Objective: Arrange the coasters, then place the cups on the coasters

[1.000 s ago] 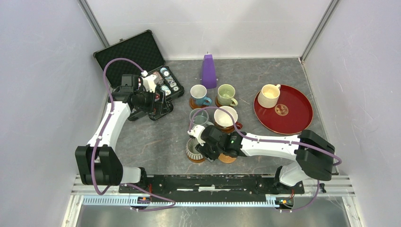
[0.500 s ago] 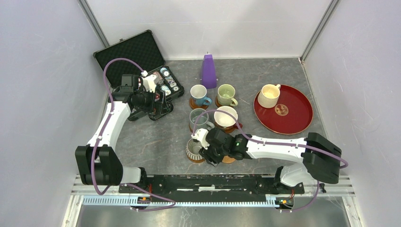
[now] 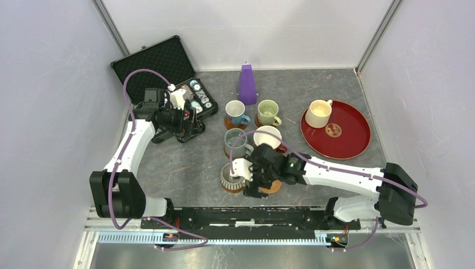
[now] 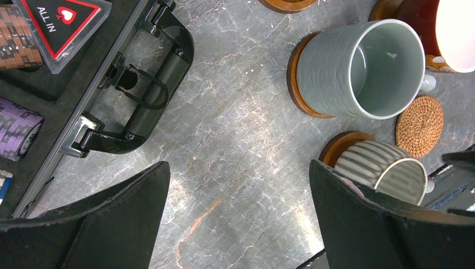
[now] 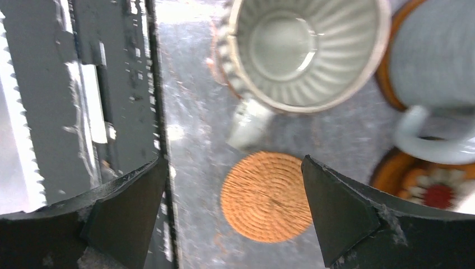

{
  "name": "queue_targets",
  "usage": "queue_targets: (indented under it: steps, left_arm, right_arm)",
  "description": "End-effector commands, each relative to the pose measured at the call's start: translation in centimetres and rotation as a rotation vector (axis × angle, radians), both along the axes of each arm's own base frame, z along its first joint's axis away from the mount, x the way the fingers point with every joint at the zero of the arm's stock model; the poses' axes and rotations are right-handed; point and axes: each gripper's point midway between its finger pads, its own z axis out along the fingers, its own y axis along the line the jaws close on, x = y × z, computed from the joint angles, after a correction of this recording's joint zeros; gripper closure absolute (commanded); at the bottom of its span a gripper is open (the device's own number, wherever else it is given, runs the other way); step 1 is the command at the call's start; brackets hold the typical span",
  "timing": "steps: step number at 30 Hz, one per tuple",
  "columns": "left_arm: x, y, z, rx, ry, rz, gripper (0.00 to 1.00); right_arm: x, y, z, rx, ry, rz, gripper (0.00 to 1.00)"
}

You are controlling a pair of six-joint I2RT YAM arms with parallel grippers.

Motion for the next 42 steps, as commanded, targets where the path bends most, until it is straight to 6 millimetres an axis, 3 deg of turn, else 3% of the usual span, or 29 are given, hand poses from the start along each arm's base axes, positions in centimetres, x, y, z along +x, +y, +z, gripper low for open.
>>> queue_targets:
  steps: [1, 3, 7, 12, 16, 17, 20, 23, 26, 29, 34, 38, 42]
  left_arm:
    - [0.4, -0.3, 0.7, -0.019, -0.02, -0.022, 0.0]
    - [0.4, -0.4, 0.7, -0.023, -0.02, -0.027, 0.0]
    - [0.3, -0.6, 0.8, -0.033, -0.019, -0.038, 0.0]
    - [0.0, -0.7, 1.0, -0.037, -0.021, -0.047, 0.0]
    - [0.0, -0.7, 0.9, -0.037, -0.02, -0.046, 0.0]
    - [0.0, -0.6, 0.8, -0.035, -0.019, -0.045, 0.0]
    - [0.0, -0.6, 0.8, -0.034, -0.02, -0.042, 0.0]
    - [0.1, -0.5, 0.7, -0.028, -0.02, -0.039, 0.0]
    - [0.3, -0.4, 0.6, -0.025, -0.02, -0.035, 0.0]
    - [0.4, -0.4, 0.2, -0.023, -0.009, -0.033, 0.0]
    - [0.5, -0.3, -0.1, -0.015, -0.001, -0.031, 0.0]
    - [0.6, -0.4, 0.1, -0.02, -0.009, -0.033, 0.0]
    - [0.6, -0.4, 0.1, -0.023, -0.005, -0.033, 0.0]
  right_arm:
    - [2.9, -1.3, 4.4, 0.028, -0.056, 0.137, 0.02]
    - [4.8, -2.2, 7.1, 0.095, -0.034, 0.123, 0.02]
    - [11.9, -6.0, 12.5, 0.173, -0.157, -0.016, 0.02]
    - [21.6, -14.0, 16.0, 0.2, -0.266, -0.293, 0.02]
    - [29.3, -20.8, 16.0, 0.258, -0.203, -0.593, 0.07]
    - [31.5, -23.6, 15.4, 0.266, -0.183, -0.699, 0.11]
    - [36.2, -28.4, 13.3, 0.266, -0.157, -0.874, 0.2]
    - [40.4, -32.4, 12.0, 0.276, -0.183, -1.019, 0.28]
    - [43.8, -35.2, 11.2, 0.275, -0.218, -1.1, 0.31]
    - [46.1, -36.7, 9.6, 0.265, -0.231, -1.147, 0.32]
    - [47.6, -37.8, 6.2, 0.203, -0.219, -1.16, 0.36]
    - [46.4, -37.7, 3.3, 0.147, -0.161, -1.128, 0.41]
    - [44.3, -37.5, 1.9, 0.094, -0.13, -1.086, 0.43]
